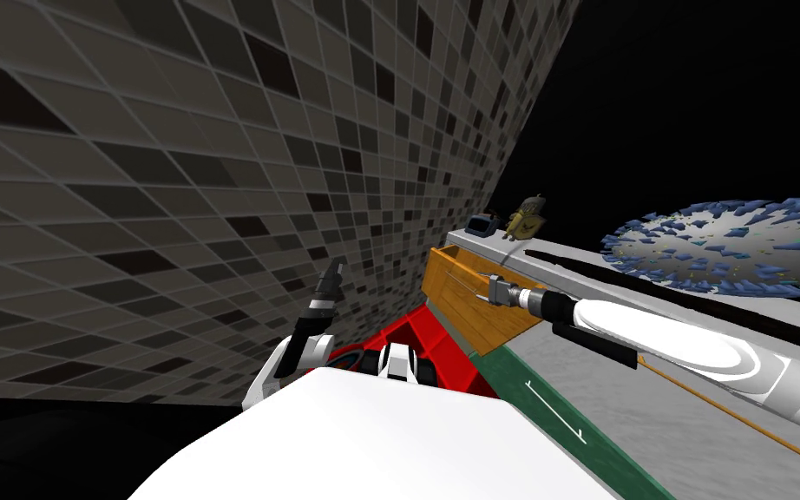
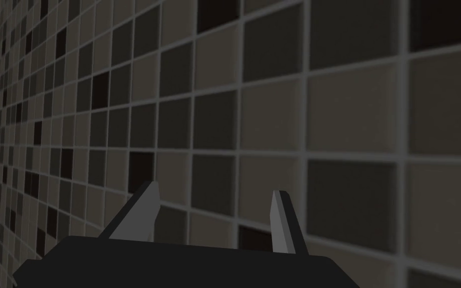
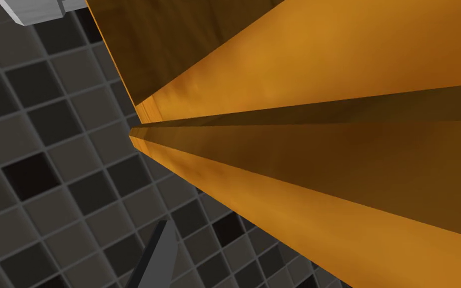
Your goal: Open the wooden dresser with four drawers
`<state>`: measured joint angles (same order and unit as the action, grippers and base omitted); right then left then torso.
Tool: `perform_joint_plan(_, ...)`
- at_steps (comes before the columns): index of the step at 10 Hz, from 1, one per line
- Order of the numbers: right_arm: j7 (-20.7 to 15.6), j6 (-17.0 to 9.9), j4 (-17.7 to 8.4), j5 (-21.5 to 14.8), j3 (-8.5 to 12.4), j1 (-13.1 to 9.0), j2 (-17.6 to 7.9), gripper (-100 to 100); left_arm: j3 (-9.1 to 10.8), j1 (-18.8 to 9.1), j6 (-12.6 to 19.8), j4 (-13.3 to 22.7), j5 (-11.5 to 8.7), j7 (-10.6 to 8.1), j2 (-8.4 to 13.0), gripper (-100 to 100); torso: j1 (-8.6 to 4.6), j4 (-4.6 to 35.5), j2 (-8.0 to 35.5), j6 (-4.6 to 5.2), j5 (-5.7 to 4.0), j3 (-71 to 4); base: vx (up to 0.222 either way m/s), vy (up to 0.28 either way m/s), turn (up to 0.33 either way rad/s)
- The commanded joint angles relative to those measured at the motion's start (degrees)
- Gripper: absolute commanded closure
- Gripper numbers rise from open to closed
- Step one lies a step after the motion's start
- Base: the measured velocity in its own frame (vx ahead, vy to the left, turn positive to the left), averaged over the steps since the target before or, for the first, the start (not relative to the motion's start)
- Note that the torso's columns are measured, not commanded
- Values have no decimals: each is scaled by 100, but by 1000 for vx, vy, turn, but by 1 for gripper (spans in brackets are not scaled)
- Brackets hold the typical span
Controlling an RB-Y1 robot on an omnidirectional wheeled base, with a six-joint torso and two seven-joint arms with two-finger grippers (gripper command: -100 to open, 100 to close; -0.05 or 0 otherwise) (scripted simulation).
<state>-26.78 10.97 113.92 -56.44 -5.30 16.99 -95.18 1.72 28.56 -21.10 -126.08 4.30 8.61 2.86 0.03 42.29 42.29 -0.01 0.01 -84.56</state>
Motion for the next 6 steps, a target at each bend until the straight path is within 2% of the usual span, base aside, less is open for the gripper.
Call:
perform_joint_plan(1,22,4,-1,2,-9,-17,-10,0,0,0,0,0,0,0,0,0,-4,0,0,1,-2,0,0,0,0)
perform_joint_plan(6,20,8,8,2,-10,-15,-8,0,0,0,0,0,0,0,0,0,-6,-2,-4,1,-2,-3,0,0,0)
